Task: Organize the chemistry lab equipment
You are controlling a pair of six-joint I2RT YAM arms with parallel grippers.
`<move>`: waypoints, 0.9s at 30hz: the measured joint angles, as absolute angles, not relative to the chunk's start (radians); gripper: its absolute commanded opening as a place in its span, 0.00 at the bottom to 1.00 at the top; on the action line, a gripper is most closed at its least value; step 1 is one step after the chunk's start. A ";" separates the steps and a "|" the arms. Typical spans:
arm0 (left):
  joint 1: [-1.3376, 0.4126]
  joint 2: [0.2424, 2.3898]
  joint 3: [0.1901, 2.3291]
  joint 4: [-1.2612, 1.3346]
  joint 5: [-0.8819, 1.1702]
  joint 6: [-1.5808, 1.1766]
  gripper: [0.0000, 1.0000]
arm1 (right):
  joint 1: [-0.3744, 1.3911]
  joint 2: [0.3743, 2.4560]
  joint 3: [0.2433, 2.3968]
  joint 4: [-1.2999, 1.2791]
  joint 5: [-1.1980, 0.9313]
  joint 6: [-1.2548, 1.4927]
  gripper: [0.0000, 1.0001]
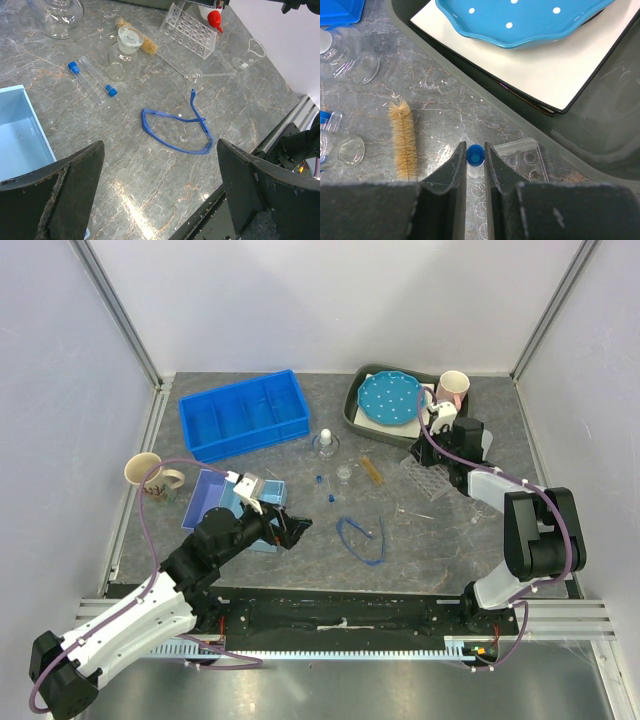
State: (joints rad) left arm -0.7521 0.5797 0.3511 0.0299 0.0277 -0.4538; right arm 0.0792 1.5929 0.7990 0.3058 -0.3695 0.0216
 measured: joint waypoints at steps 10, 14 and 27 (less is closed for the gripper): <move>-0.752 0.573 0.343 0.030 0.028 -0.458 1.00 | 0.079 1.591 0.799 0.289 -0.419 -0.028 0.32; -0.752 0.577 0.342 0.030 0.030 -0.460 1.00 | 0.079 1.579 0.799 0.271 -0.439 -0.047 0.36; -0.726 0.675 0.348 0.041 0.089 -0.489 0.99 | 0.043 1.413 0.799 0.184 -0.560 -0.141 0.56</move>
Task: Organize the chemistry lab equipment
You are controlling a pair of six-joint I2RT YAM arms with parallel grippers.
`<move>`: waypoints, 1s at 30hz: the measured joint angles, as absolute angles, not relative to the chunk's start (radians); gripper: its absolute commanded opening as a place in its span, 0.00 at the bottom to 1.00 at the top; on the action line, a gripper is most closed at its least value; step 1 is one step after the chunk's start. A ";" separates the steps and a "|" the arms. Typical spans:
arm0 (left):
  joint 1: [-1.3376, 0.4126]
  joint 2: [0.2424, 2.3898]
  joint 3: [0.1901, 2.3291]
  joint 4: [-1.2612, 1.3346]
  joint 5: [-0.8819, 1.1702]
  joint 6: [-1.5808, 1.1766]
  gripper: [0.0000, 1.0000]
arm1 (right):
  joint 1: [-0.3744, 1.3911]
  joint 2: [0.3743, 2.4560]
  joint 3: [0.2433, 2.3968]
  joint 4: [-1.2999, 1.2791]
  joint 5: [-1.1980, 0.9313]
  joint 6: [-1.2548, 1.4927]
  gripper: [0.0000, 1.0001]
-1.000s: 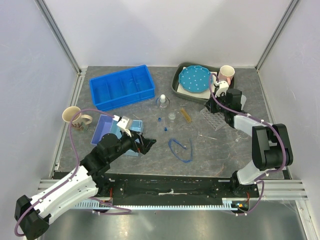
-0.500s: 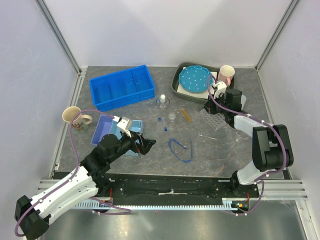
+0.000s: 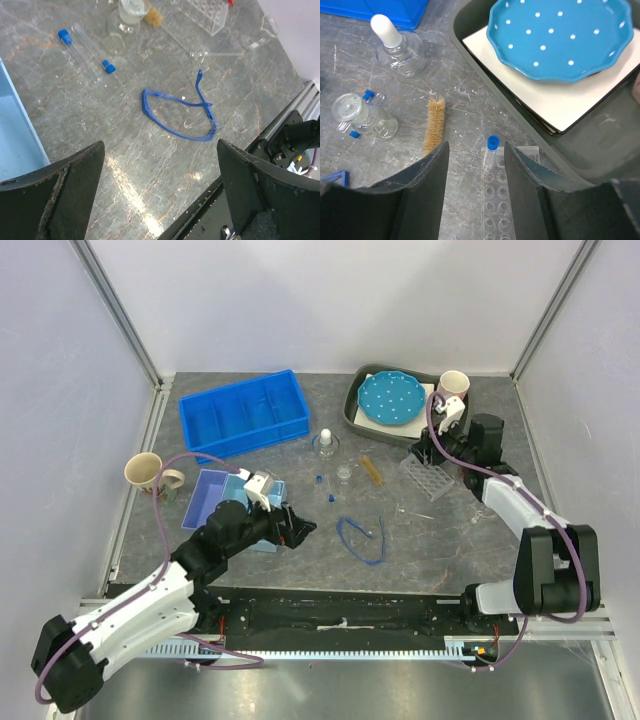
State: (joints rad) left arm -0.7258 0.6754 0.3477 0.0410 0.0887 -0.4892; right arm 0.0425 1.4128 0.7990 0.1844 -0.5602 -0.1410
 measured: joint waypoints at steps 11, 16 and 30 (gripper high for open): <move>-0.664 1.032 0.548 0.047 0.190 -0.554 0.72 | 0.022 1.246 0.844 -0.001 -0.696 -0.216 0.58; -0.656 1.225 0.679 -0.003 0.177 -0.564 0.58 | 0.022 1.158 0.870 -0.115 -0.762 -0.244 0.63; -0.655 1.681 1.021 -0.241 -0.022 -0.503 0.40 | -0.043 1.095 0.825 -0.182 -0.837 -0.296 0.64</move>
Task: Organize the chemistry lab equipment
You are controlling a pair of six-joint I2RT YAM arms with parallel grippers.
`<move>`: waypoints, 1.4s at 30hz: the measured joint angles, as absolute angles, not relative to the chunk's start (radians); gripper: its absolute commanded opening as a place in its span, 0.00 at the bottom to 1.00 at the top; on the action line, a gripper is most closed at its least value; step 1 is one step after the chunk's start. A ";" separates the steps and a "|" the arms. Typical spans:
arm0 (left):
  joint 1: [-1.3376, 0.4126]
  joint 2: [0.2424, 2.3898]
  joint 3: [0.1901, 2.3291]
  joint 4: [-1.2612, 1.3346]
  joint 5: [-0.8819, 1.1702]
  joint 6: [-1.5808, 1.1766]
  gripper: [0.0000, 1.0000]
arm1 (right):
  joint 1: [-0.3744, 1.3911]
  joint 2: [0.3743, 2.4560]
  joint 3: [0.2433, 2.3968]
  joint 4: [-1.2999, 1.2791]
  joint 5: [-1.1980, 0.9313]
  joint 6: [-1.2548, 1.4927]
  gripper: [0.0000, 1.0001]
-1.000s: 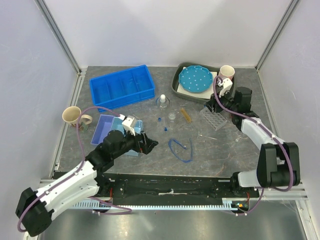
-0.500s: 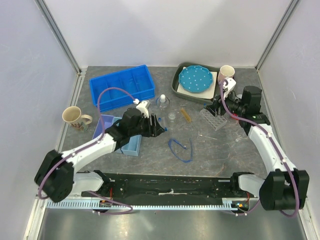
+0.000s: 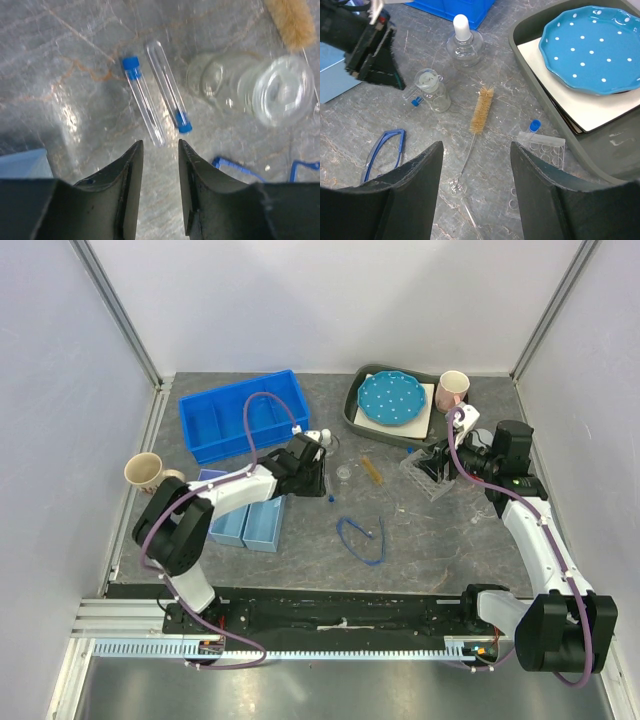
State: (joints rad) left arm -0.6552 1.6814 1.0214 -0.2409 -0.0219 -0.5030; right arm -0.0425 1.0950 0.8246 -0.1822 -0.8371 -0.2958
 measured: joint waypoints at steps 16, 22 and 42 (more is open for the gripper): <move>-0.655 1.869 1.203 -0.368 -0.131 -0.506 0.40 | -0.043 1.095 0.825 -0.199 -0.842 -0.310 0.64; -0.664 1.894 1.213 -0.373 -0.142 -0.509 0.40 | -0.043 1.095 0.825 -0.199 -0.842 -0.311 0.64; -0.688 1.888 1.190 -0.378 -0.310 -0.488 0.09 | -0.043 1.095 0.825 -0.199 -0.842 -0.311 0.65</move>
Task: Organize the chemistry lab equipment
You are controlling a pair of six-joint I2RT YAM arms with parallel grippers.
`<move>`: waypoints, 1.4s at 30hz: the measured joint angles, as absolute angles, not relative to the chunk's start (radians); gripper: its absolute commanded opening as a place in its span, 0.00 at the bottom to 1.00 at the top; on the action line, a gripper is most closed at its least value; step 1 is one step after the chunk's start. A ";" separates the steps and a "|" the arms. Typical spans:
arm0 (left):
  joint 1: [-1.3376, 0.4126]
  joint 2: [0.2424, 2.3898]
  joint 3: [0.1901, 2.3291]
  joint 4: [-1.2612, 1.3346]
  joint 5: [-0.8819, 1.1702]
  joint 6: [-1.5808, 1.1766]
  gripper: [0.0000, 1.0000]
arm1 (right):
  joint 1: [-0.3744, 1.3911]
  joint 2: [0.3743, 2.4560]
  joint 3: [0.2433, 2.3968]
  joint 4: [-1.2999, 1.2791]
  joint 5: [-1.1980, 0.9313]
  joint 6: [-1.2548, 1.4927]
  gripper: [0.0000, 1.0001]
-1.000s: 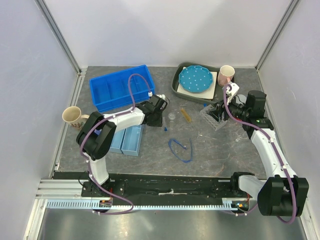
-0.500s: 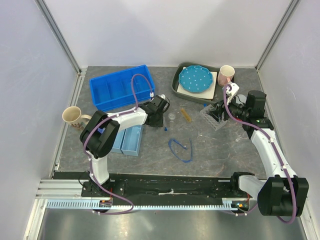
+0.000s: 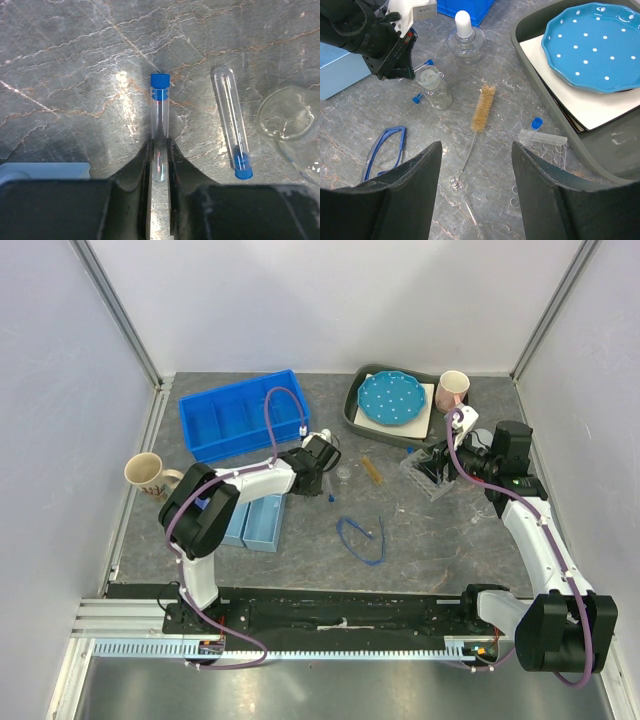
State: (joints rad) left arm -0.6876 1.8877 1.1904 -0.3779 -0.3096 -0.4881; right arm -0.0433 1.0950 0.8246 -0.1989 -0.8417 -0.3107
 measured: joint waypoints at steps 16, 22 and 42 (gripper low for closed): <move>-0.682 1.496 0.957 -0.337 -0.206 -0.327 0.02 | -0.044 1.096 0.799 -0.204 -0.984 -0.341 0.75; -0.681 1.168 0.742 -0.130 0.078 -0.271 0.02 | -0.031 1.119 0.761 -0.090 -1.124 -0.208 0.76; -0.794 1.234 0.756 0.229 0.343 -0.295 0.02 | 0.249 1.314 0.649 0.487 -1.096 0.592 0.73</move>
State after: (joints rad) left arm -0.7944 1.2339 0.7559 0.2287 0.3431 -0.2947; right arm 0.2485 1.3136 0.6491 0.4870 -1.0962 0.5922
